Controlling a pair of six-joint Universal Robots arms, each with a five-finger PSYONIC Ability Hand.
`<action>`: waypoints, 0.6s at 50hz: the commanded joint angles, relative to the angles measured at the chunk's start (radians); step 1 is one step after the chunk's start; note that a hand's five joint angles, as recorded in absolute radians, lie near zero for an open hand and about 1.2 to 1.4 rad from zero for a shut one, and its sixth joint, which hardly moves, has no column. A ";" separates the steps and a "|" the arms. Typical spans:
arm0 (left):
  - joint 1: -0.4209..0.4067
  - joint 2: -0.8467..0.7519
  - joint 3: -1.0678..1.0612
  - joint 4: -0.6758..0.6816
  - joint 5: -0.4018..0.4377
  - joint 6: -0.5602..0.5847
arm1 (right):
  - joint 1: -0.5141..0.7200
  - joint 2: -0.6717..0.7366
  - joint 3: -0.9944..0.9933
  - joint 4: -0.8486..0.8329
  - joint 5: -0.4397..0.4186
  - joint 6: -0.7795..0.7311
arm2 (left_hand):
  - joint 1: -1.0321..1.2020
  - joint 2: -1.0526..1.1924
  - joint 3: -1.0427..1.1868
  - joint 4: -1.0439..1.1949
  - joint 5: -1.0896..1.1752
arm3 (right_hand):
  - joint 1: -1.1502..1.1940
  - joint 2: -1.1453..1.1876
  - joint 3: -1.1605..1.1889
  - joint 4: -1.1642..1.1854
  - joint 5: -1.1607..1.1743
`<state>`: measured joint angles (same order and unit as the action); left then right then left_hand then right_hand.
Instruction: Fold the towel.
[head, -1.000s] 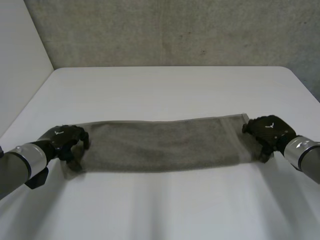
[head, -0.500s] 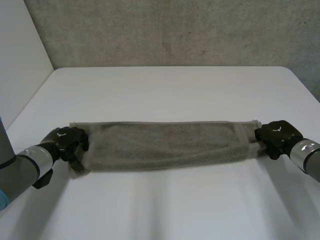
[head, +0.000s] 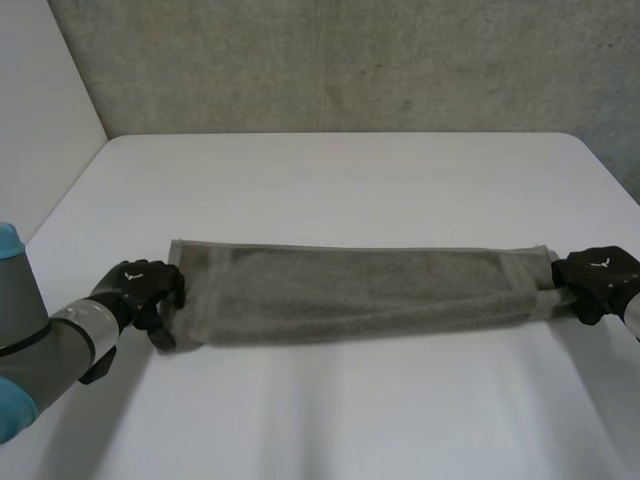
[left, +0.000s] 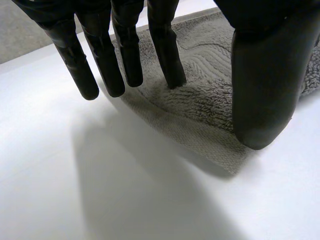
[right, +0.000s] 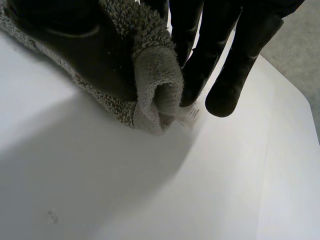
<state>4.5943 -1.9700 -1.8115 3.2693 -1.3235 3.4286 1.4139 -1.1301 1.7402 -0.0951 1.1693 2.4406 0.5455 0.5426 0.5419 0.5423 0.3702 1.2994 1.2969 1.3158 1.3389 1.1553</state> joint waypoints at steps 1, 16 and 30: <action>-0.012 0.011 0.000 -0.003 0.000 0.000 | -0.007 0.000 0.012 0.000 -0.010 -0.002 | 0.000 0.003 0.003 0.003 0.001 | 0.097 0.099 0.080 0.057 0.066; -0.071 0.085 -0.017 -0.011 0.006 -0.006 | -0.145 -0.020 0.004 0.002 -0.030 -0.080 | -0.003 0.000 0.000 0.000 -0.002 | 0.097 0.099 0.080 0.057 0.066; -0.112 0.218 -0.014 -0.071 0.007 -0.014 | -0.191 -0.042 -0.189 0.137 -0.013 -0.143 | -0.294 -0.291 -0.290 -0.291 -0.293 | 0.097 0.099 0.080 0.057 0.066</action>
<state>4.4842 -1.8245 -1.8378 3.2169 -1.3164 3.4168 1.1927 -1.1572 1.6458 -0.0673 1.1467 2.2901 0.3244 0.3245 0.3261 0.3259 0.1443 1.3047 1.3013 1.3234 1.3389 1.1555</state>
